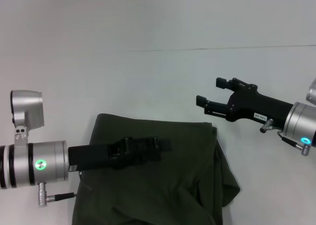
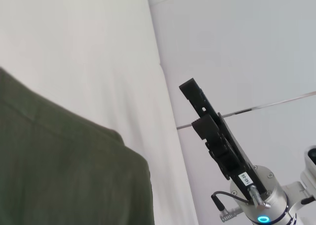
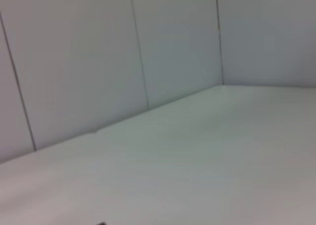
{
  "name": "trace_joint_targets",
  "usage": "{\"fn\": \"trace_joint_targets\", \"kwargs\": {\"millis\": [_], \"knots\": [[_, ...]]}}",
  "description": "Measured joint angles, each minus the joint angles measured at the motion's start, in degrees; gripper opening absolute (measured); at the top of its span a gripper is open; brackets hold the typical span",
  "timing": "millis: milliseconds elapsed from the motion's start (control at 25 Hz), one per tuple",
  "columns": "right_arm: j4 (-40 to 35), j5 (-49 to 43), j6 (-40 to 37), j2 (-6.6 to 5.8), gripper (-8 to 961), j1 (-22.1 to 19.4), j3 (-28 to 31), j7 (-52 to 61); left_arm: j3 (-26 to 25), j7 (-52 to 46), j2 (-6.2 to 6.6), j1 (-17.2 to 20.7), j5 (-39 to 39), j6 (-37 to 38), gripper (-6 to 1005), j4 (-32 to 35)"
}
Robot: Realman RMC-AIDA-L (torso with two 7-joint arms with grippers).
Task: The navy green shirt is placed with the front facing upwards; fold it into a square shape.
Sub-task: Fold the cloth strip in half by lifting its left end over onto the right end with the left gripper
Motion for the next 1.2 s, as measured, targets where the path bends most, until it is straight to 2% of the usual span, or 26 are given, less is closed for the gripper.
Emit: {"fn": "trace_joint_targets", "kwargs": {"millis": [120, 320, 440, 600, 760, 920, 1080, 1200], "knots": [[0.0, 2.2, -0.7, -0.19, 926, -0.6, 0.0, 0.1, -0.3, 3.0, 0.36, 0.5, -0.8, 1.4, 619, 0.8], [-1.5, 2.8, -6.8, -0.89, 926, -1.9, -0.2, 2.0, -0.7, 16.3, 0.45, 3.4, -7.3, 6.8, 797, 4.2], [-3.7, 0.1, -11.8, -1.44, 926, -3.0, -0.6, 7.8, -0.7, 21.1, 0.83, 5.1, -8.5, 8.5, 797, 5.7], [-6.7, -5.7, -17.4, -2.50, 926, -4.3, -0.4, 21.3, -0.6, 24.9, 1.53, 7.8, -8.2, 8.9, 798, 7.9], [-7.4, -7.3, -19.2, -4.50, 925, -6.0, 0.1, 35.3, 0.1, 29.1, 1.65, 9.0, -6.9, 9.4, 798, 9.6], [-6.9, -7.8, -17.9, -6.35, 925, -6.6, 1.3, 44.2, -0.3, 35.5, 1.04, 9.7, -7.2, 5.5, 793, 9.6], [-6.8, -12.8, -15.0, -6.54, 925, -5.7, 1.2, 50.6, 0.0, 38.8, 0.72, 9.4, -7.1, 1.3, 791, 8.9], [-6.7, -17.2, -13.6, -5.68, 925, -4.8, 1.1, 52.2, -0.2, 42.4, 0.62, 9.3, -7.2, -0.4, 792, 8.9]]}}
